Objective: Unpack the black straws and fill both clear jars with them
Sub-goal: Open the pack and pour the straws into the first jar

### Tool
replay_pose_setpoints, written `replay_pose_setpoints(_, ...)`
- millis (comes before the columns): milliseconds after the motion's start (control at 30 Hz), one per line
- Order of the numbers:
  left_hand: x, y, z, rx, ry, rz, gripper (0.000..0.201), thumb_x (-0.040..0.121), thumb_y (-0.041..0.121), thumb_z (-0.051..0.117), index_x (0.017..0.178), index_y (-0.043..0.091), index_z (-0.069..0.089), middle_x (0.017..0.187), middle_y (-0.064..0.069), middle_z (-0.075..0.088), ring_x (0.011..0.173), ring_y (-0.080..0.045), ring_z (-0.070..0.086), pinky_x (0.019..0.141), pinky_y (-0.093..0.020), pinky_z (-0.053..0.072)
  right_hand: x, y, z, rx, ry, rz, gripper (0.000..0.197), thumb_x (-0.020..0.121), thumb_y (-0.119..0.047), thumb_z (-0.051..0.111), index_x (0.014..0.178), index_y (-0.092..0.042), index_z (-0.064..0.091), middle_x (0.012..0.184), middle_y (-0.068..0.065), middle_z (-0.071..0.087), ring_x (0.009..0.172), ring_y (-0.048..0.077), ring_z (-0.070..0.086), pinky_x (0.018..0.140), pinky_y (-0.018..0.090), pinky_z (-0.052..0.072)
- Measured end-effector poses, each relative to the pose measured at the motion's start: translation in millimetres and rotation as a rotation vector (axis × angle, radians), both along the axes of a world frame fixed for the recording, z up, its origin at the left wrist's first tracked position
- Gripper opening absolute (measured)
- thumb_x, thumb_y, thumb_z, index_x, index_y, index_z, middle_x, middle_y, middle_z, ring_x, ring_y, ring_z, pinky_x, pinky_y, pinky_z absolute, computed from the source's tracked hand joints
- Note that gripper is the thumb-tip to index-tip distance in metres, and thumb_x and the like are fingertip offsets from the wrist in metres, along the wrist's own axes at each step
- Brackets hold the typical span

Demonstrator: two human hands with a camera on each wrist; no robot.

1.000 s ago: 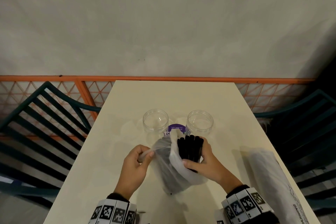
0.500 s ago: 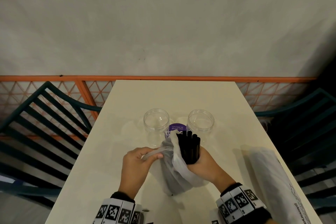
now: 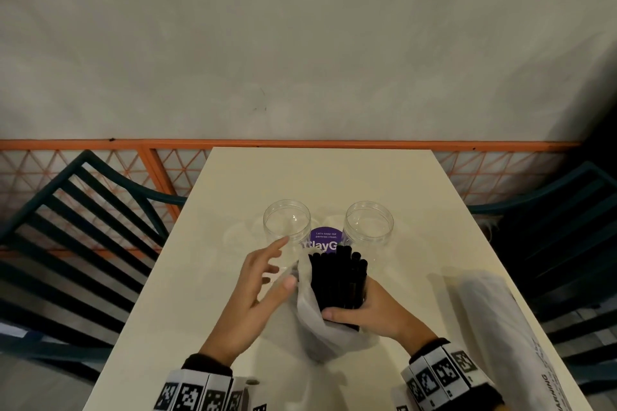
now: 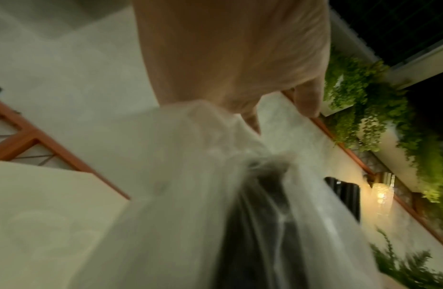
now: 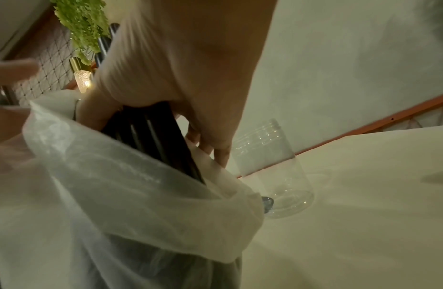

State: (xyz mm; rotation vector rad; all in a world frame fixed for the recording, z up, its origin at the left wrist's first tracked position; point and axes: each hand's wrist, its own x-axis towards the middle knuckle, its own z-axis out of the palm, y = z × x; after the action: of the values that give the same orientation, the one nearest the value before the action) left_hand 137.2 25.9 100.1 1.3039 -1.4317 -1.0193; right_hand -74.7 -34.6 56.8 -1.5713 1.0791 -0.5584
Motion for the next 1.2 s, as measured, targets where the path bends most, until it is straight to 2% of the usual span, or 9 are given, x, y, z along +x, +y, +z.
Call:
replay_pose_setpoints(100,-8.0,-5.3,1.7,-0.069,-0.127,0.053,0.042,0.073,0.054,0.058,0.112,0.042,0.056,0.106,0.017,0.058,0.095,-0.002,0.057,0.078,-0.008,0.044,3.4,0.5,0.2,-0.020,-0.010,0.024,0.062,0.066,-0.028,0.082,0.119,-0.028,0.051,0.111,-0.012,0.062,0.106,-0.005,0.056,0.082,0.009,0.046)
replay_pose_setpoints(200,-6.2,-7.4,-5.0,-0.032,0.015,0.132,0.015,0.084,0.021,0.064,0.092,0.033,0.065,0.092,0.012,0.066,0.083,-0.006,0.063,0.071,-0.011,0.046,2.1,2.7,2.0,-0.019,-0.048,0.029,0.063,0.067,-0.024,0.082,0.117,-0.037,0.046,0.117,-0.014,0.058,0.108,-0.012,0.053,0.083,0.006,0.043)
replay_pose_setpoints(333,-0.4,-4.7,-7.6,0.015,0.081,0.168,0.019,0.086,0.006,0.059,0.089,0.025,0.061,0.083,0.014,0.066,0.073,-0.008,0.062,0.066,-0.013,0.046,-1.5,5.7,0.0,-0.023,-0.086,0.111,0.083,0.063,-0.026,0.082,0.124,-0.040,0.027,0.132,-0.014,0.043,0.120,-0.011,0.043,0.093,0.008,0.038)
replay_pose_setpoints(433,0.5,-4.8,-4.0,0.003,0.092,0.166,0.033,0.088,0.002,0.054,0.092,0.035,0.055,0.079,0.009,0.059,0.066,-0.006,0.057,0.060,-0.012,0.042,-4.3,8.4,-4.1,-0.026,-0.022,0.190,0.104,0.054,-0.034,0.086,0.128,-0.047,0.015,0.139,-0.014,0.034,0.130,-0.003,0.036,0.106,0.020,0.035)
replay_pose_setpoints(567,-2.8,-3.0,1.3,-0.075,-0.135,0.128,0.039,0.091,0.003,0.047,0.090,0.039,0.063,0.092,0.012,0.057,0.082,-0.004,0.058,0.064,-0.008,0.041,-3.7,11.8,-7.9,-0.100,0.108,0.234,0.125,0.049,-0.042,0.089,0.139,-0.044,0.001,0.147,-0.020,0.020,0.136,-0.004,0.022,0.114,0.023,0.025)
replay_pose_setpoints(733,-11.4,-2.6,6.9,-0.106,-0.265,0.172,0.021,0.082,0.017,0.067,0.096,0.033,0.068,0.100,0.012,0.061,0.095,0.002,0.055,0.073,-0.004,0.043,3.0,13.7,-12.3,-0.121,0.114,0.179,0.121,0.055,-0.035,0.086,0.140,-0.047,0.000,0.141,-0.026,0.023,0.132,-0.008,0.024,0.109,0.019,0.028)
replay_pose_setpoints(900,-15.2,-4.2,7.6,0.025,-0.052,0.175,0.025,0.085,0.006,0.058,0.088,0.029,0.068,0.098,0.009,0.067,0.075,-0.001,0.064,0.059,-0.008,0.044,-2.4,17.4,-21.4,-0.140,0.125,0.155,0.111,0.057,-0.034,0.084,0.130,-0.058,0.005,0.141,-0.018,0.025,0.131,-0.002,0.028,0.109,0.023,0.033)
replay_pose_setpoints(1100,-17.0,-4.8,-2.6,0.204,0.231,0.138,0.037,0.086,-0.009,0.037,0.085,0.021,0.057,0.081,-0.001,0.065,0.060,-0.016,0.054,0.055,-0.028,0.043,-5.2,17.9,-27.0,-0.177,0.216,0.189,0.093,0.063,-0.034,0.080,0.128,-0.045,0.013,0.131,-0.005,0.028,0.118,0.002,0.037,0.090,0.002,0.034)
replay_pose_setpoints(1200,-17.4,-4.1,-3.2,0.266,0.339,0.118,0.037,0.084,-0.013,0.030,0.092,0.011,0.058,0.067,-0.002,0.062,0.060,-0.015,0.053,0.053,-0.022,0.045,-2.7,18.9,-24.0,-0.194,0.236,0.215,0.088,0.066,-0.033,0.073,0.122,-0.049,0.008,0.127,-0.001,0.029,0.115,0.012,0.041,0.094,0.017,0.042)
